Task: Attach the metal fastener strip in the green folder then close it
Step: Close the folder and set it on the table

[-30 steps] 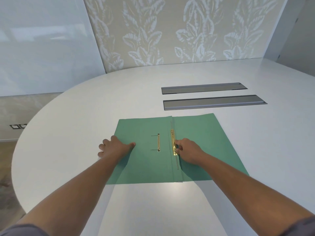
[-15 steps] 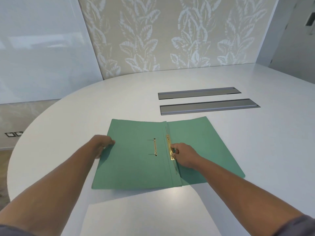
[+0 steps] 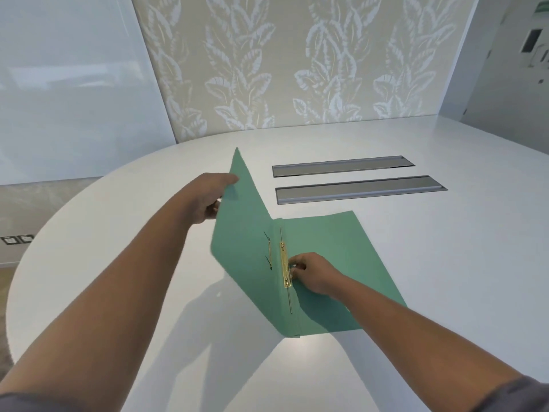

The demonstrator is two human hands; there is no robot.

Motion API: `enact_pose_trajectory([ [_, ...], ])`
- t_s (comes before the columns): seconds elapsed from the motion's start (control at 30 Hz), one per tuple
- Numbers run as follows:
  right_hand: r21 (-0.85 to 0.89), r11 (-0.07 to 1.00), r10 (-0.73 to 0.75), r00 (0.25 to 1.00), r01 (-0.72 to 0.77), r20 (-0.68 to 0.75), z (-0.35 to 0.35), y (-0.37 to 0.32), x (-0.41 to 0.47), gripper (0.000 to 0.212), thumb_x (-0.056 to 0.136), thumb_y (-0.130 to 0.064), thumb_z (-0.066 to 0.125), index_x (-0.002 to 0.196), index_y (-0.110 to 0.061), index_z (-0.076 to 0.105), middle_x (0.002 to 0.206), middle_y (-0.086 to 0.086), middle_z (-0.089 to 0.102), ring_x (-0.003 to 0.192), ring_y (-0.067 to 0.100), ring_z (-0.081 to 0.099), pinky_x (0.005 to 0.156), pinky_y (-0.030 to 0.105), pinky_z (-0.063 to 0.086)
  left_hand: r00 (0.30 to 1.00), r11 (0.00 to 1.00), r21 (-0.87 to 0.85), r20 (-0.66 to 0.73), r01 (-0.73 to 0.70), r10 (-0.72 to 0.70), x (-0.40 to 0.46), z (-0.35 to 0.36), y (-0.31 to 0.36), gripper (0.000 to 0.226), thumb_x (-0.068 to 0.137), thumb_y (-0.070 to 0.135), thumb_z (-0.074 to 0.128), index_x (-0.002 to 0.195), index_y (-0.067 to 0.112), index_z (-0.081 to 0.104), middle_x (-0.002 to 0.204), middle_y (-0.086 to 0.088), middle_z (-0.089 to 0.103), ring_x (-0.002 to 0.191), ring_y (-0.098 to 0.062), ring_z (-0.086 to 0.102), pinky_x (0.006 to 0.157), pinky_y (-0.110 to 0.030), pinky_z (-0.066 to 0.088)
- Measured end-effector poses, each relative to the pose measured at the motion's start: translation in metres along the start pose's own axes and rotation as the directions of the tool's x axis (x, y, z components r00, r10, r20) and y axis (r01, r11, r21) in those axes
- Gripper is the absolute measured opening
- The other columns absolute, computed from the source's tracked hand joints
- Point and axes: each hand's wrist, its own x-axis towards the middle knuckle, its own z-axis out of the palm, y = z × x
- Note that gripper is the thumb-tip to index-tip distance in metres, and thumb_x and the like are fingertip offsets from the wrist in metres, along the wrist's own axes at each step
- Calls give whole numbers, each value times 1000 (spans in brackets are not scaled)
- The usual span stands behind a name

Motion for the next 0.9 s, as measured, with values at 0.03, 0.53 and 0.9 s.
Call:
enact_pose_trajectory([
  [0.03, 96, 995, 21, 1000, -21, -3, -4, 1, 0, 27, 101, -19, 54, 122, -13, 71, 99, -5, 69, 85, 12, 61, 81, 31, 50, 999, 999, -8, 14, -35, 35, -4, 8, 4, 36, 96, 45, 60, 108, 13, 72, 97, -9, 74, 74, -24, 63, 72, -33, 59],
  [0.53, 887, 433, 170, 981, -163, 97, -126, 33, -10, 76, 92, -72, 29, 83, -14, 78, 73, 6, 72, 65, 24, 68, 67, 33, 52, 970, 962, 148, 118, -228, 211, 9, 113, -67, 43, 98, 57, 55, 97, 15, 68, 101, -1, 69, 84, -22, 56, 74, -34, 46],
  [0.9, 605, 744, 377, 926, -284, -29, -154, 93, -27, 22, 90, -11, 69, 110, -1, 69, 106, 17, 76, 86, 31, 70, 81, 44, 58, 972, 833, 510, 195, -216, 133, 17, 137, -124, 55, 98, 50, 59, 138, 13, 61, 138, -3, 63, 124, -24, 59, 104, -36, 45],
])
